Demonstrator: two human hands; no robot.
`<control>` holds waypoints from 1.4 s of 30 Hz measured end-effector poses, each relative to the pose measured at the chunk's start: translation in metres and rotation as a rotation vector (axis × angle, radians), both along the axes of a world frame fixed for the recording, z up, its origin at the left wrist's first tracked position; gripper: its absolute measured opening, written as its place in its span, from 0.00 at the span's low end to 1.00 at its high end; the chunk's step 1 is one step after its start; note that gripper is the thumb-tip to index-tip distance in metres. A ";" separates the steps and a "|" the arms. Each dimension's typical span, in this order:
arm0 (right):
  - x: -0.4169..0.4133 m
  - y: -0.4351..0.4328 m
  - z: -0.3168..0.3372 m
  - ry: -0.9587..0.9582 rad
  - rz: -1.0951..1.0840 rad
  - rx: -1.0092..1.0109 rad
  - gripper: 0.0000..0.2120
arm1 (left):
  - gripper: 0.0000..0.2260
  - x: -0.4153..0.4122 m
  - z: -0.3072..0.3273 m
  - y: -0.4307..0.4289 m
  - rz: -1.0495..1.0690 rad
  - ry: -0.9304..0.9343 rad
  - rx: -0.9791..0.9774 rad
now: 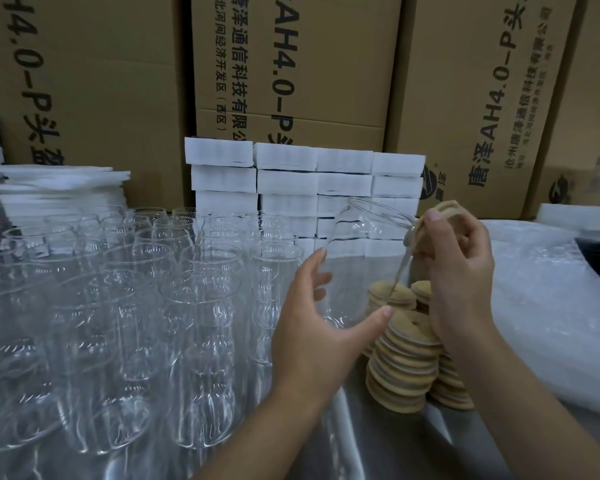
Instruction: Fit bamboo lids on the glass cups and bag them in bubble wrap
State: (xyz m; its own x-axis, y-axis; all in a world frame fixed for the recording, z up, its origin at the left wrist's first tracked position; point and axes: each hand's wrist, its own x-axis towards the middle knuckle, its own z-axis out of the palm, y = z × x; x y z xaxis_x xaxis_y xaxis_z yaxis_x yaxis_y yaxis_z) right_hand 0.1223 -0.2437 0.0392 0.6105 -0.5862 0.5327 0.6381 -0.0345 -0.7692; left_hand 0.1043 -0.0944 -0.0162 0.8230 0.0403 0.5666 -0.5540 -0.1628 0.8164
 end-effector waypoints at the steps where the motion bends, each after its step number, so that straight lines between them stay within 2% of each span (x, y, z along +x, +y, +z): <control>1: -0.001 0.002 0.000 -0.028 0.031 0.008 0.25 | 0.37 0.000 -0.001 0.000 0.011 -0.008 0.028; 6: -0.008 0.007 0.002 -0.149 0.109 0.075 0.22 | 0.38 0.000 -0.005 0.001 0.031 -0.026 0.113; 9: -0.011 0.007 0.004 -0.209 0.203 0.098 0.17 | 0.38 0.000 -0.006 0.002 0.040 -0.025 0.132; 13: -0.011 0.008 0.000 -0.247 0.261 -0.103 0.09 | 0.39 0.001 -0.008 0.001 0.055 -0.049 0.173; 16: -0.012 0.011 -0.006 -0.229 0.288 -0.303 0.14 | 0.40 0.001 -0.010 0.000 0.056 -0.076 0.201; 18: -0.012 0.013 -0.008 -0.222 0.320 -0.358 0.15 | 0.40 0.002 -0.011 -0.001 0.055 -0.075 0.198; 27: -0.014 0.012 -0.003 -0.180 0.360 -0.305 0.09 | 0.46 0.004 -0.017 -0.001 0.050 -0.063 0.212; 37: -0.013 0.011 -0.003 -0.159 0.331 -0.344 0.10 | 0.46 -0.002 -0.014 -0.003 0.052 -0.029 0.192; 42: -0.019 0.009 0.005 -0.050 0.289 -0.538 0.17 | 0.44 0.000 -0.012 -0.002 0.034 -0.003 0.133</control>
